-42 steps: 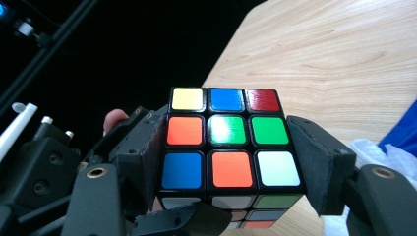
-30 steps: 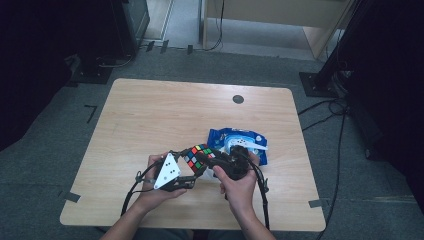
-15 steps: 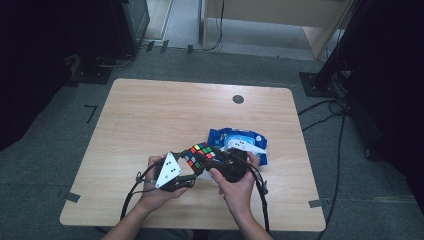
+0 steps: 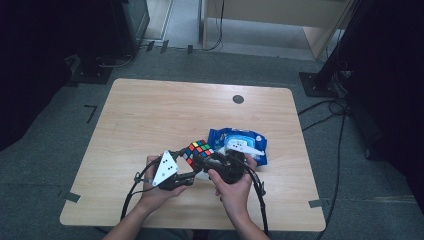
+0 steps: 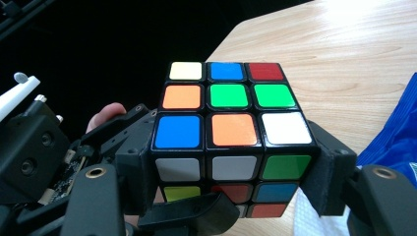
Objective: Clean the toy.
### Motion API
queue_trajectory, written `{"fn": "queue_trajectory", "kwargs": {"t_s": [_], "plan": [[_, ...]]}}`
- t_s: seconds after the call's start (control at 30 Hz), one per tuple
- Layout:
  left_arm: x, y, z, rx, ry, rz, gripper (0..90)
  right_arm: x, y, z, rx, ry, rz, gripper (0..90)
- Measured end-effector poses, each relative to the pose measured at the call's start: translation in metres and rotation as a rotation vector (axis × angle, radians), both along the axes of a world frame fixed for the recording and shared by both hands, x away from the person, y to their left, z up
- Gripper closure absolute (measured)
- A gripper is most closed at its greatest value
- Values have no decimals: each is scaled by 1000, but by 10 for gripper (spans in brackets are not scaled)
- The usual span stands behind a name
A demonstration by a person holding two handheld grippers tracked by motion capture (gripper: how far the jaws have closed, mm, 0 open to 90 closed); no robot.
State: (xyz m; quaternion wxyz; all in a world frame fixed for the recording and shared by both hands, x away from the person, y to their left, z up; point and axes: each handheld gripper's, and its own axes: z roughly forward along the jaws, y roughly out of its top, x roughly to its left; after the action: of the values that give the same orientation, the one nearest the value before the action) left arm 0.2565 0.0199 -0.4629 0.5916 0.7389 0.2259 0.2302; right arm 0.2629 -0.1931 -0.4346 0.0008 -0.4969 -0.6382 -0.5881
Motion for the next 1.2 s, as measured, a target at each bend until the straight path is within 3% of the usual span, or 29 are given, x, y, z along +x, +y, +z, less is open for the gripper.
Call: {"fn": "queue_trajectory", "kwargs": {"t_s": [0.07,0.2,0.4,0.6,0.83,1.2], "plan": [[1,1,-1,5,-4,-13,335,1,-1,0,0,9,7,344],[1,1,-3,59,-39,-35,317,5,-6,3,-4,16,14,344],[0,-8,-7,83,-4,-18,282,2,-10,9,-30,4,-23,344],[0,-7,-5,44,27,17,333,-1,-2,6,-38,-6,-17,344],[-4,-6,-2,20,17,41,342,-4,0,4,6,-41,-32,340],[-5,-6,-2,-14,28,51,342,-3,2,-1,31,-12,-25,342]]}}
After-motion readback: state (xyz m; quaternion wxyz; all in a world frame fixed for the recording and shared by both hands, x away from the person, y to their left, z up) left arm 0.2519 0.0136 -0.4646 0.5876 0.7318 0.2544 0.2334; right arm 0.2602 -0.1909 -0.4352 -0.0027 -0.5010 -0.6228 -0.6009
